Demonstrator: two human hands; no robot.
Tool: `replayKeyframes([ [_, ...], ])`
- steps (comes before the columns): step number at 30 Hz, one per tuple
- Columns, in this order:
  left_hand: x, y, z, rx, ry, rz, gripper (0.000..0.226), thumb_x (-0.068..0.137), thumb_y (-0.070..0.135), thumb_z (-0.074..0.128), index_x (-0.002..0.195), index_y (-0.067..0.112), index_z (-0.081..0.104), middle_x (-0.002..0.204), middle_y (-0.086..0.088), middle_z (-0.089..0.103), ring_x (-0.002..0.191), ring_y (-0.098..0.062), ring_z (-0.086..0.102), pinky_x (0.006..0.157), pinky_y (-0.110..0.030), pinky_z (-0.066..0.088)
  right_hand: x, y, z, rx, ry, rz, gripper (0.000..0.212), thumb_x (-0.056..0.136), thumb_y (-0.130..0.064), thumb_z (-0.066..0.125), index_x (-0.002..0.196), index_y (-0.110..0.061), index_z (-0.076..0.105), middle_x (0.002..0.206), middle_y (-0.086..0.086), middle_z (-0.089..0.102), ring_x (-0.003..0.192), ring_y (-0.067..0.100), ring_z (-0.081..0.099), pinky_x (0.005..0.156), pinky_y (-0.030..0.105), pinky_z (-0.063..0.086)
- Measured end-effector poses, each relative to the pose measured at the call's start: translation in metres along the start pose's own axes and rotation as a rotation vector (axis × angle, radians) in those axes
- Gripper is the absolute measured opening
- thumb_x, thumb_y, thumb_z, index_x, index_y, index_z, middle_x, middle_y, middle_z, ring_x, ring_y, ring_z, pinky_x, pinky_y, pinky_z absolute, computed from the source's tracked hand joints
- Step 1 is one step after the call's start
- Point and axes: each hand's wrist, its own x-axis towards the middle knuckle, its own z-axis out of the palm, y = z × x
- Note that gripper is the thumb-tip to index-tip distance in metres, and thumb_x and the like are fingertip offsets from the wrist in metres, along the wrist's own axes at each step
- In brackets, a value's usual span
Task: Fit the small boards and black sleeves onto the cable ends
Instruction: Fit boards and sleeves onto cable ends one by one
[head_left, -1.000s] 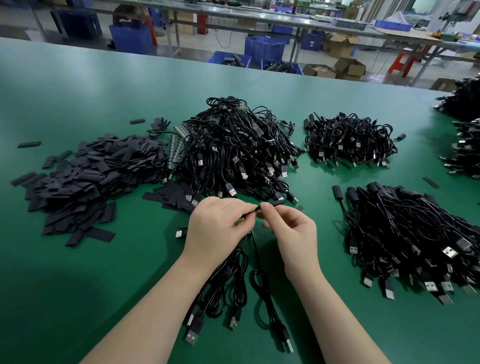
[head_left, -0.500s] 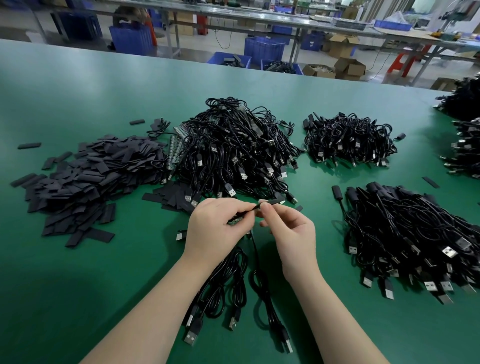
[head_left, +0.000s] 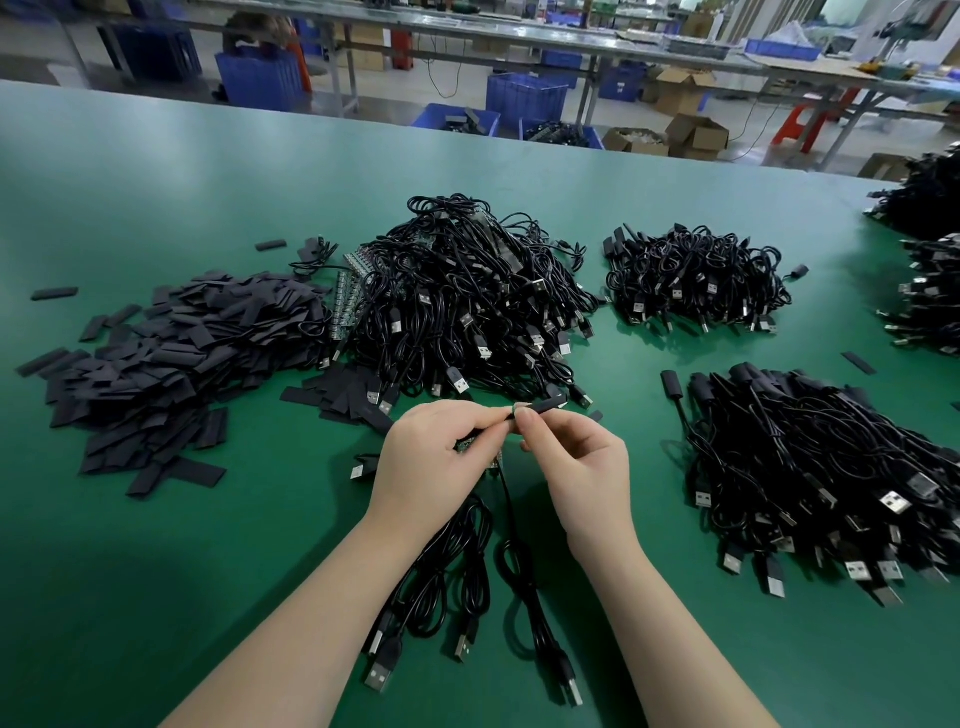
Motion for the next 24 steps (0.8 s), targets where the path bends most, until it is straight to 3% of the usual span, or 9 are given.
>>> replayKeyframes([
  [5,-0.0001,-0.0016,0.0002,-0.134,-0.026,-0.164,0.017,0.084,0.015,0.074,0.097,0.026,0.078,0.092,0.021,0.072,0.092,0.003,0.067,0.081,-0.022,0.054,0.0011,0.0001,-0.0017,-0.045,-0.013,-0.031,0.013,0.089,-0.016,0.073,0.080,-0.024,0.077,0.075,0.000,0.073,0.065,0.006,0.058,0.061,0.016,0.047],
  [11,0.0006,-0.0027,-0.0036,-0.125,-0.062,-0.202,0.020,0.083,0.016,0.076,0.099,0.028,0.077,0.091,0.018,0.073,0.090,0.002,0.067,0.080,-0.025,0.055,0.0019,0.0003,-0.0024,-0.127,-0.051,-0.072,0.022,0.090,-0.014,0.072,0.076,-0.031,0.074,0.059,-0.019,0.060,0.050,-0.002,0.044,0.051,0.008,0.034],
  [14,0.0007,-0.0025,-0.0027,-0.093,-0.052,-0.202,0.019,0.083,0.015,0.076,0.098,0.027,0.078,0.090,0.020,0.072,0.089,0.004,0.067,0.079,-0.024,0.055,0.0026,0.0018,-0.0019,-0.153,-0.056,-0.092,0.025,0.091,-0.014,0.071,0.074,-0.033,0.073,0.056,-0.021,0.058,0.049,-0.001,0.043,0.050,0.008,0.032],
  [19,0.0032,-0.0015,-0.0017,-0.018,-0.021,-0.168,0.018,0.083,0.014,0.075,0.098,0.025,0.078,0.089,0.021,0.069,0.087,0.004,0.066,0.078,-0.020,0.054,0.0015,0.0032,0.0012,-0.144,-0.029,-0.122,0.026,0.090,-0.016,0.072,0.084,-0.041,0.075,0.073,-0.017,0.070,0.063,-0.003,0.057,0.059,0.011,0.042],
  [24,0.0033,-0.0016,-0.0036,0.019,-0.019,-0.145,0.016,0.083,0.018,0.076,0.098,0.024,0.078,0.091,0.015,0.073,0.088,0.000,0.066,0.078,-0.028,0.055,0.0016,0.0021,-0.0013,-0.058,0.032,-0.106,0.037,0.092,-0.015,0.070,0.084,-0.051,0.075,0.080,-0.010,0.073,0.073,0.003,0.062,0.071,0.022,0.052],
])
